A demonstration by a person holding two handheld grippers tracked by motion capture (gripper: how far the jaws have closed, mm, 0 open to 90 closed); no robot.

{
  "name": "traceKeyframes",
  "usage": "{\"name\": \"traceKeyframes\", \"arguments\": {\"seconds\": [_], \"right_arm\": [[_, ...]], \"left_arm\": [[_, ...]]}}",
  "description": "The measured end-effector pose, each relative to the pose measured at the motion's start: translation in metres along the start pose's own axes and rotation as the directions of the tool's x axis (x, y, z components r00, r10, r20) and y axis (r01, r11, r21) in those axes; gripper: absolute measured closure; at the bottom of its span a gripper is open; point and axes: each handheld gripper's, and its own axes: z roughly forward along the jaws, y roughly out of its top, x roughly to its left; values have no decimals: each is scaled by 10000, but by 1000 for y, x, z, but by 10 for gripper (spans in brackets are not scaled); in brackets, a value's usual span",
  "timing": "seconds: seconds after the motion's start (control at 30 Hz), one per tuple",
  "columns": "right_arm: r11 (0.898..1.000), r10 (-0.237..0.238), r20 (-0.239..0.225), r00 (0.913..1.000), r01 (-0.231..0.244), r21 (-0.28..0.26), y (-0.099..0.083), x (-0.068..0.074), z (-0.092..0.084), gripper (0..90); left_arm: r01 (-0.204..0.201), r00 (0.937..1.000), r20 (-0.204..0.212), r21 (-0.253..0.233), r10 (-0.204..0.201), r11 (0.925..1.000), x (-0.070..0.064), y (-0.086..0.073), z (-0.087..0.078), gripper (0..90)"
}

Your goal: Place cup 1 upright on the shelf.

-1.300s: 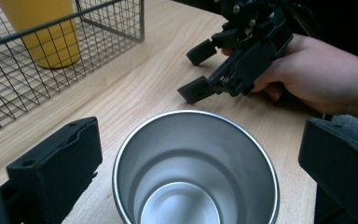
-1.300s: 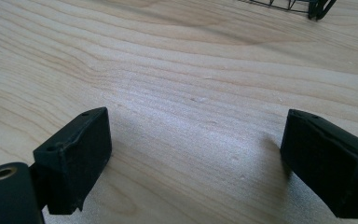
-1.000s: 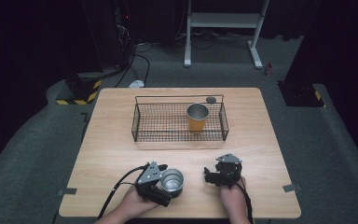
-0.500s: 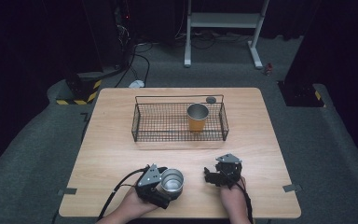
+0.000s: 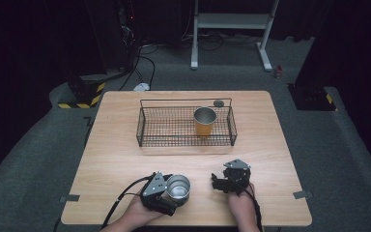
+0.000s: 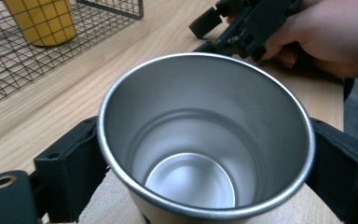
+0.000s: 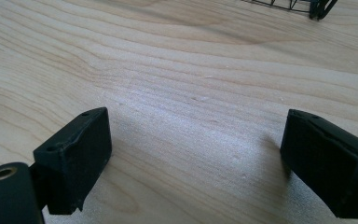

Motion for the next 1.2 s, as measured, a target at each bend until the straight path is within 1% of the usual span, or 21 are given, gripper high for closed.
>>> {"name": "traceKeyframes", "arguments": {"seconds": [0.03, 0.13, 0.2, 0.4, 0.47, 0.6, 0.77, 0.83, 0.9, 1.03, 1.2], "right_arm": [[10000, 15, -7, 10000, -15, 12, 0, 0, 0, 85], [10000, 5, -6, 10000, -5, 7, 0, 0, 0, 85], [10000, -18, -9, 10000, 18, 3, 0, 0, 0, 85], [10000, -3, -1, 10000, 3, 0, 0, 0, 0, 85], [10000, 4, -1, 10000, -4, 4, 0, 0, 0, 85], [10000, -24, -13, 10000, 24, 4, 0, 0, 0, 86], [10000, -31, -15, 10000, 31, 3, 0, 0, 0, 85], [10000, -35, -19, 10000, 35, 1, 0, 0, 0, 85], [10000, -22, -35, 10000, 22, 7, 0, 0, 0, 85], [10000, -22, -43, 10000, 22, 8, 0, 0, 0, 85], [10000, -26, -40, 10000, 26, 6, 0, 0, 0, 85]], "left_arm": [[9, 10000, 72, -74, -8, 10000, 0, 0, 0, 108], [-76, 9999, 95, -158, 78, 9998, -1, -1, 1, 148], [-134, 9999, 41, -190, 134, 9997, -1, -1, 2, 156], [-92, 10000, -28, -254, 91, 9996, -1, -1, 1, 169], [-115, 9999, -115, -284, 112, 9995, 0, -1, 1, 171], [114, 9997, -215, -449, -124, 9989, 4, -1, -3, 175], [205, 9987, -454, -648, -235, 9977, 10, 0, -10, 186], [141, 9980, -603, -650, -180, 9978, 13, 0, -12, 186], [163, 9973, -696, -725, -214, 9972, 15, 0, -15, 186], [366, 9950, -887, -952, -451, 9948, 22, 1, -23, 187], [521, 9920, -1086, -1085, -639, 9927, 29, 1, -28, 187]]}}
